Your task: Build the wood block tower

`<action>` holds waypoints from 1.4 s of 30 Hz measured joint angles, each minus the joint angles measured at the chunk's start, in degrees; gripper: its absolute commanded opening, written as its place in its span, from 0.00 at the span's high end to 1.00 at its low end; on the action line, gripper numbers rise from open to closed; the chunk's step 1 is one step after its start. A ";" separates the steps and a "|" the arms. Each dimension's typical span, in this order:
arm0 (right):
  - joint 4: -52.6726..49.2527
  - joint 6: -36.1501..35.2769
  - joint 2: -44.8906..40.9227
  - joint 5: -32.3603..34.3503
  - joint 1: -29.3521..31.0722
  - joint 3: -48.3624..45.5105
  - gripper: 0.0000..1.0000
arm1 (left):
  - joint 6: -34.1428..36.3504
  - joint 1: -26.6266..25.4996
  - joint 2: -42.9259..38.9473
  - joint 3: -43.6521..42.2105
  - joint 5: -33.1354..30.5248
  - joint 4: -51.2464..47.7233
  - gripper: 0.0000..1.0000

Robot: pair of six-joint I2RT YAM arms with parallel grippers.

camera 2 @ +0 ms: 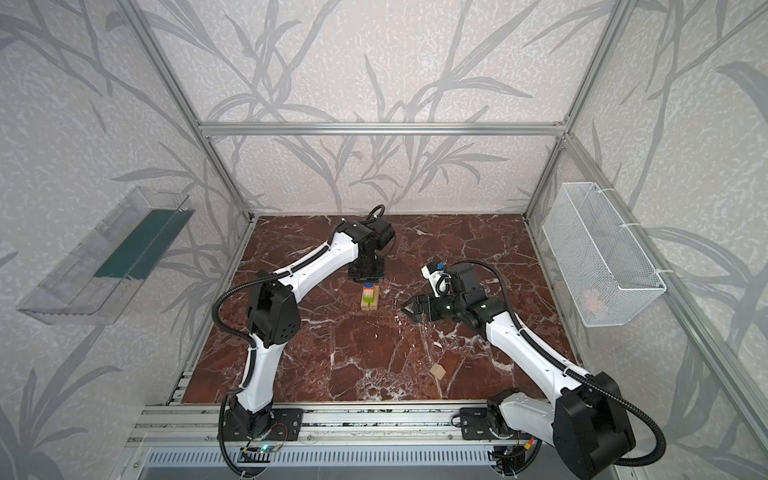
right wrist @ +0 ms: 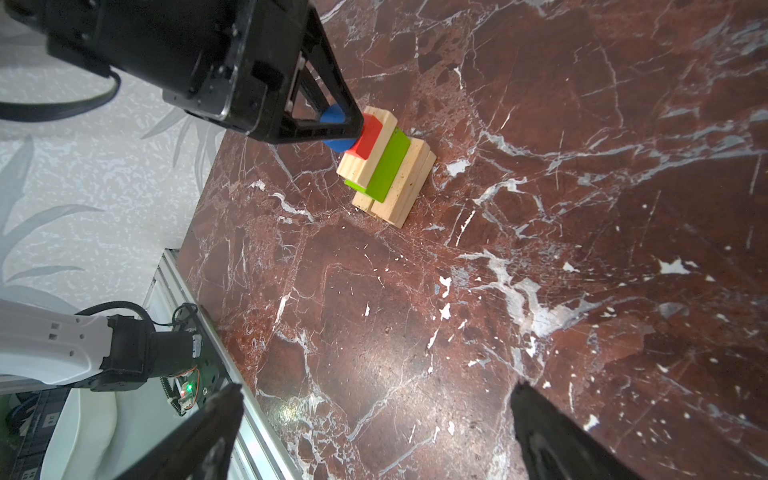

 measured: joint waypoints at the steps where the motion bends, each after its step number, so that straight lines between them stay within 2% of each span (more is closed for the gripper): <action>1: 0.02 0.00 0.00 0.02 0.00 0.04 0.01 | 0.00 0.00 0.00 0.00 0.00 0.00 0.78; 42: 0.00 -0.13 -0.02 0.42 0.00 0.11 0.01 | 0.46 0.52 0.85 0.79 0.15 0.04 0.60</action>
